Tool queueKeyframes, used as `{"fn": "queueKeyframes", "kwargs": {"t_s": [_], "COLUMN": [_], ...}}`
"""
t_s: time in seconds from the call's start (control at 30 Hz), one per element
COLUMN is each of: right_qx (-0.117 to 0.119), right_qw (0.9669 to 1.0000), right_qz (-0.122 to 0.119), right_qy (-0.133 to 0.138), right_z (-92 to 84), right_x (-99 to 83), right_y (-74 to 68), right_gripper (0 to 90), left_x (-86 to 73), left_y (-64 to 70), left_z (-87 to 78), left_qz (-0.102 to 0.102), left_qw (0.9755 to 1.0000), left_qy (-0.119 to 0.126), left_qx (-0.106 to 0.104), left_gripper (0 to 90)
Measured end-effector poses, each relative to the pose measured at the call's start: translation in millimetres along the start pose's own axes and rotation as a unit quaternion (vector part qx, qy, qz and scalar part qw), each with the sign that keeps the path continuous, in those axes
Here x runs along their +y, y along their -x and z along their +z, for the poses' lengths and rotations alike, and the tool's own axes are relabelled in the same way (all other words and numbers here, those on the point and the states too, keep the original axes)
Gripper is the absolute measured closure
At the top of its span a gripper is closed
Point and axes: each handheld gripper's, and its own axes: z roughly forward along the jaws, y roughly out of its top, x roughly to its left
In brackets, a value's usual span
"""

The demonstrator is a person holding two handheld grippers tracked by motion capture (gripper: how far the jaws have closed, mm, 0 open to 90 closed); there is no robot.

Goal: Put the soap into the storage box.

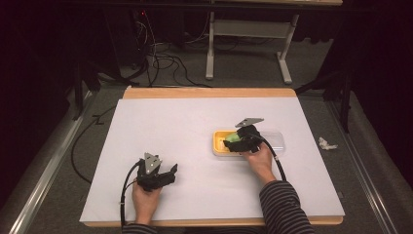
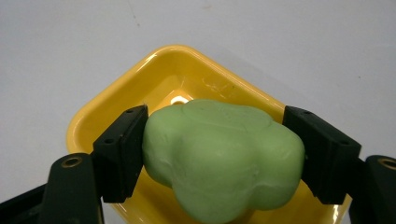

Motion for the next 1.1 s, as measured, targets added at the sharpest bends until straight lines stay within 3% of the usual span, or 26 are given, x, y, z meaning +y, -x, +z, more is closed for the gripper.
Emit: {"fn": "queueKeyframes", "kwargs": {"t_s": [0.1, 0.3, 0.57, 0.77, 1.1], "right_qx": [-0.005, -0.009, -0.024, -0.021, -0.021], "right_qw": [0.9999, 0.9994, 0.9992, 0.9996, 0.9996], "right_qz": [0.009, 0.002, -0.003, -0.002, -0.011], "right_qy": [-0.012, -0.033, -0.031, -0.017, 0.013], "right_z": [1.2, 6.2, 5.7, -1.4, -22.3], "right_x": [-1.6, -5.0, -4.5, -3.1, -1.2], "right_y": [2.0, 2.2, -1.5, -1.8, -4.2], "right_gripper": [25.5, 25.7, 25.5, 22.5, 25.0], "left_x": [0.0, 0.0, 0.0, -0.1, -0.1], "left_y": [0.0, 0.0, 0.1, 0.1, 0.1], "left_z": [0.0, -0.1, -0.1, -0.1, 0.0], "left_qz": [0.0, 0.0, -0.001, 0.0, 0.0], "left_qw": [1.0, 1.0, 1.0, 1.0, 1.0], "left_qy": [0.0, 0.0, 0.001, 0.001, 0.001], "left_qx": [0.0, 0.0, 0.0, 0.0, 0.0], "left_gripper": [21.8, 21.8, 21.8, 21.9, 21.9]}}
